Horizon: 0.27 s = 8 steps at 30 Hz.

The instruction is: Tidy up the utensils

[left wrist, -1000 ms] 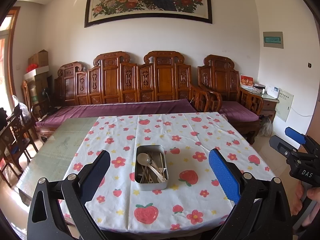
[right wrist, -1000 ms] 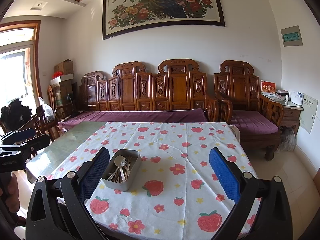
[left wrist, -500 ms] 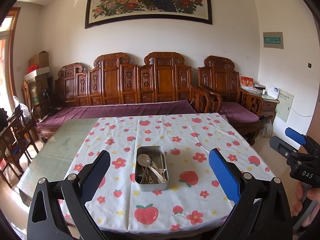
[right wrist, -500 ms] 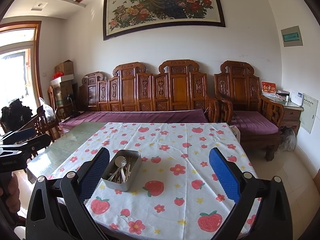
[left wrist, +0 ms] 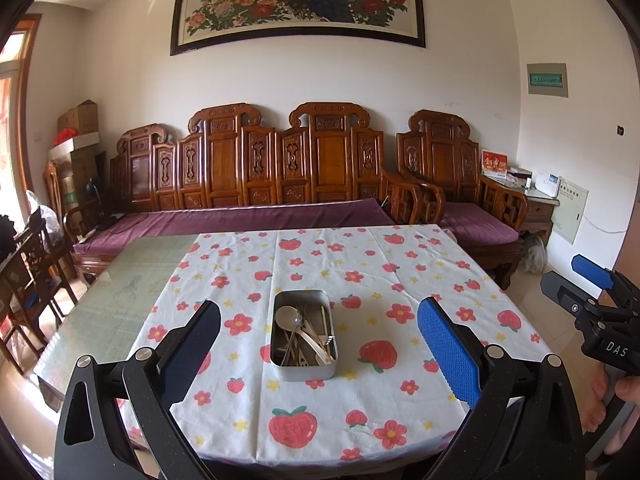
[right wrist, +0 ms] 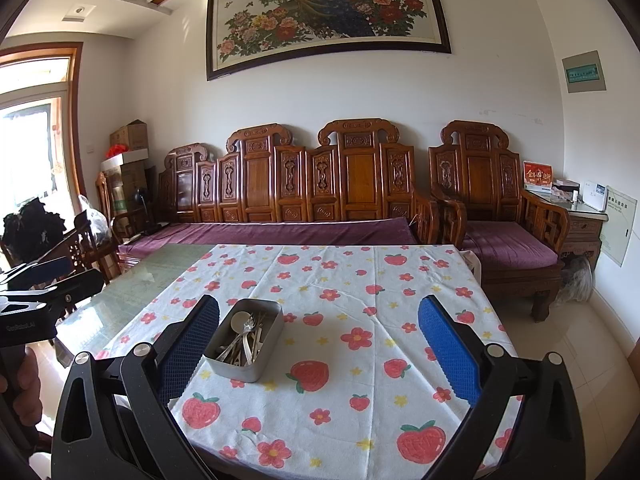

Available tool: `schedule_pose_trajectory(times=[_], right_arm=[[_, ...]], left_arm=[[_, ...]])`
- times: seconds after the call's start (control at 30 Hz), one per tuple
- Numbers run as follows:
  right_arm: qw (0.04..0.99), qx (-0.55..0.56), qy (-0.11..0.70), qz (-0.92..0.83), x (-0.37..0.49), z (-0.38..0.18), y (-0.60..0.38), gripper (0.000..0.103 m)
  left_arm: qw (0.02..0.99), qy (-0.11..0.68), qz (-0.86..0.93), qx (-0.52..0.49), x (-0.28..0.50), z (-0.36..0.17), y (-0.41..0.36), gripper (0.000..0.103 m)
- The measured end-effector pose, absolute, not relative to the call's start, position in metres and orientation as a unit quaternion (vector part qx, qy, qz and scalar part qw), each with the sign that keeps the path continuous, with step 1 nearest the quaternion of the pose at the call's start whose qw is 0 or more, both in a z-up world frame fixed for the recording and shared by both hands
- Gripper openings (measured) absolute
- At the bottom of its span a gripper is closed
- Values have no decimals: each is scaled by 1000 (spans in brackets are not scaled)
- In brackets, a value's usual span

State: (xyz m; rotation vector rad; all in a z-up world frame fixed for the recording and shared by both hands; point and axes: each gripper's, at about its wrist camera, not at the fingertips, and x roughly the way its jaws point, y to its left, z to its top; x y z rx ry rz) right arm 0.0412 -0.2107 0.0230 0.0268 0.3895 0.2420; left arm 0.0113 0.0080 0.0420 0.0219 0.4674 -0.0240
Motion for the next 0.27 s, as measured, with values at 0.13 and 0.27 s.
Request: schedule_pose_trajectory(times=[0.13,0.27], right_arm=[[974,14,193,120,41,23,-211,100],[974,13,193,120,41,23,-211,100]], left_arm=[[972,233,-11,10,11,41,10,95],[972,233,-12,9,11,40,10,95]])
